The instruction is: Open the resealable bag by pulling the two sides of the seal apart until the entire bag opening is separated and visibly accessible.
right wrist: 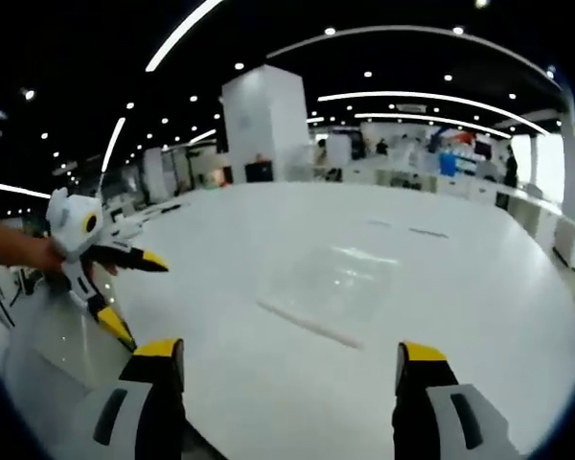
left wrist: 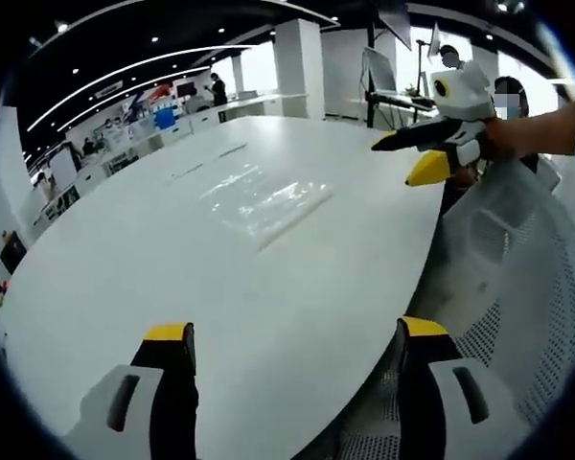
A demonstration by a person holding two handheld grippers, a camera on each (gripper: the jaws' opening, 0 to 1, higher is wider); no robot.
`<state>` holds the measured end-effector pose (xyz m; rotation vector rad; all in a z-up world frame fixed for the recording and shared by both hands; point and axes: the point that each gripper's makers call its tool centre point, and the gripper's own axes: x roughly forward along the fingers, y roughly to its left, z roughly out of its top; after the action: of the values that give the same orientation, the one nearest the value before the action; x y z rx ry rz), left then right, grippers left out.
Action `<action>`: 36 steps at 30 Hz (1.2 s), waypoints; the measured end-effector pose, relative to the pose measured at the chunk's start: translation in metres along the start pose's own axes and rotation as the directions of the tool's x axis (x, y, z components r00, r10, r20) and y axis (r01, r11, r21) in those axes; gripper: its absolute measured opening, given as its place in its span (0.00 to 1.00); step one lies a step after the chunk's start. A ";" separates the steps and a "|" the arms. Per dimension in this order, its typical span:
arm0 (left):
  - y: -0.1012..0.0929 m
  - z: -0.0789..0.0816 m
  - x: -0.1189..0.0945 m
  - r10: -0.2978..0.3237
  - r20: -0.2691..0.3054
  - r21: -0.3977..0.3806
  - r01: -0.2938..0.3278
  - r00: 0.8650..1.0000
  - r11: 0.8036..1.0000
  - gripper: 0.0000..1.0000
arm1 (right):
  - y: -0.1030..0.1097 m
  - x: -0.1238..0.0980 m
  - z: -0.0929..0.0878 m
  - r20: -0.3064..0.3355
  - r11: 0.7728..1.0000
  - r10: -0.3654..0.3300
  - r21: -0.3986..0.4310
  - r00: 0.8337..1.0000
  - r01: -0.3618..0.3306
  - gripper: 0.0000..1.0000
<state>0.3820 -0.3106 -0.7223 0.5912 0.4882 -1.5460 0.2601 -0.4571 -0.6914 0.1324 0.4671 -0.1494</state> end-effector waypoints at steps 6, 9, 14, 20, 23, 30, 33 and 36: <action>0.004 0.002 0.002 0.031 0.039 0.014 -0.031 0.999 0.999 0.81 | 0.003 0.005 -0.007 -0.037 0.998 0.009 -0.069 0.999 -0.012 0.90; 0.005 0.003 0.004 0.032 0.041 0.007 -0.032 0.999 0.999 0.82 | 0.005 0.005 -0.007 -0.029 0.994 0.006 -0.113 1.000 -0.010 0.90; 0.004 0.003 0.004 0.039 0.054 0.023 -0.041 0.998 0.999 0.85 | -0.003 0.004 -0.011 -0.036 0.998 -0.013 -0.057 0.999 0.010 0.90; 0.002 0.004 0.003 0.036 0.057 0.026 -0.038 0.998 0.999 0.85 | -0.005 0.003 -0.012 -0.041 0.997 -0.032 -0.065 0.999 0.029 0.90; -0.002 0.000 0.005 0.027 0.038 0.043 -0.028 0.999 0.999 0.84 | -0.005 0.003 -0.019 -0.069 0.997 -0.034 -0.066 0.997 0.030 0.90; -0.004 -0.003 0.007 0.017 0.024 0.066 -0.018 1.000 0.998 0.84 | -0.003 0.006 -0.030 -0.138 0.991 -0.041 -0.130 0.990 0.023 0.89; -0.003 0.001 0.007 0.017 0.039 0.082 -0.020 0.999 0.996 0.85 | -0.003 0.007 -0.027 -0.121 0.992 -0.036 -0.126 0.992 0.020 0.89; 0.005 0.003 0.006 0.038 0.057 0.036 -0.041 0.998 0.999 0.85 | -0.005 0.007 -0.030 -0.130 0.992 -0.043 -0.120 0.991 0.028 0.89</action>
<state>0.3862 -0.3172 -0.7235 0.5807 0.4034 -1.5327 0.2525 -0.4585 -0.7212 0.0181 0.6093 -0.1483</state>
